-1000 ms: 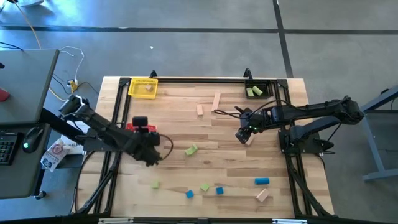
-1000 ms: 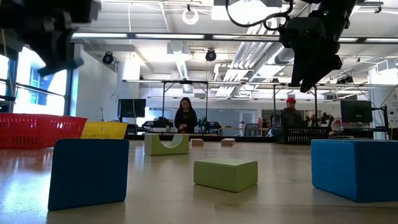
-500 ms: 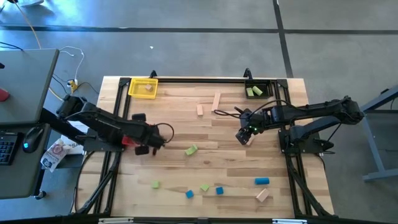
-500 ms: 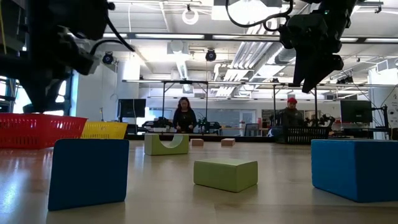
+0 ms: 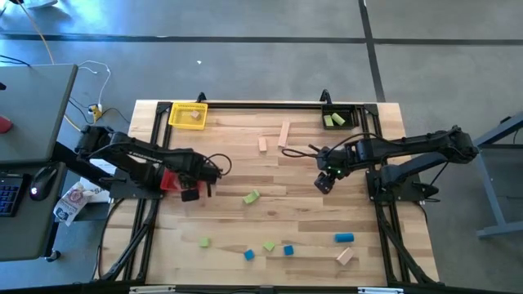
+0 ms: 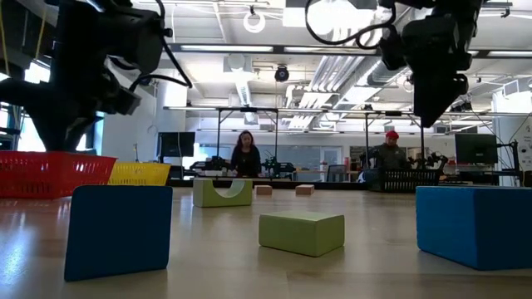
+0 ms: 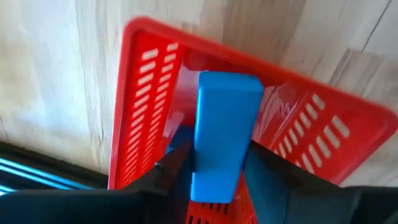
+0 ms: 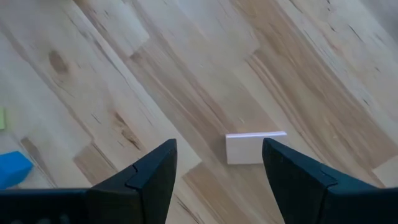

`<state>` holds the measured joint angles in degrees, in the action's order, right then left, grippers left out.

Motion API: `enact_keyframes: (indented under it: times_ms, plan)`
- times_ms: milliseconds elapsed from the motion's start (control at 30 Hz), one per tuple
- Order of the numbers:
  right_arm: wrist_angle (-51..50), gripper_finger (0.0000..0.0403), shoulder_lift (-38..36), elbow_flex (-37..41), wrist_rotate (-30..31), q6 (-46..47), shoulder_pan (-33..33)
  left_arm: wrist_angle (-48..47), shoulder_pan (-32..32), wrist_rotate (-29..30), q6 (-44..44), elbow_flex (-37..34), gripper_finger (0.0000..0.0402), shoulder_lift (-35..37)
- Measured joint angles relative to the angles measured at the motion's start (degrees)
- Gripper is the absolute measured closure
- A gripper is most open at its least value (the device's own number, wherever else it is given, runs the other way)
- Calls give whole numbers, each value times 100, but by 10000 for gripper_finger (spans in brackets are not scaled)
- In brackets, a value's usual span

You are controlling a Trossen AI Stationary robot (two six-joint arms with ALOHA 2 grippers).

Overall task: Sort & place blocks by color
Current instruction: Put the blue block into the red bin, then put the brown block into the yellow bin

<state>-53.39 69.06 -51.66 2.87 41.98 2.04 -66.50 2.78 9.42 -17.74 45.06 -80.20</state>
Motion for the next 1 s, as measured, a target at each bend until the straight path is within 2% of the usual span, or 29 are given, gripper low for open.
enact_keyframes:
  times_ms: [267,433,567,733,1000]
  plan:
    - [-74,181,0,0,-9,-197,-2,45,73,0,-40,0,237,-2]
    - [-59,181,0,0,-13,-763,-2,12,75,-220,-207,0,226,-2]
    - [-7,181,0,0,-10,-1599,-2,8,65,-524,-232,36,227,-4]
    - [-7,181,140,0,-11,-2836,-2,8,-11,-630,-344,396,227,-4]
    - [-13,181,921,0,-186,-4785,0,22,-413,-729,-505,1245,227,-4]
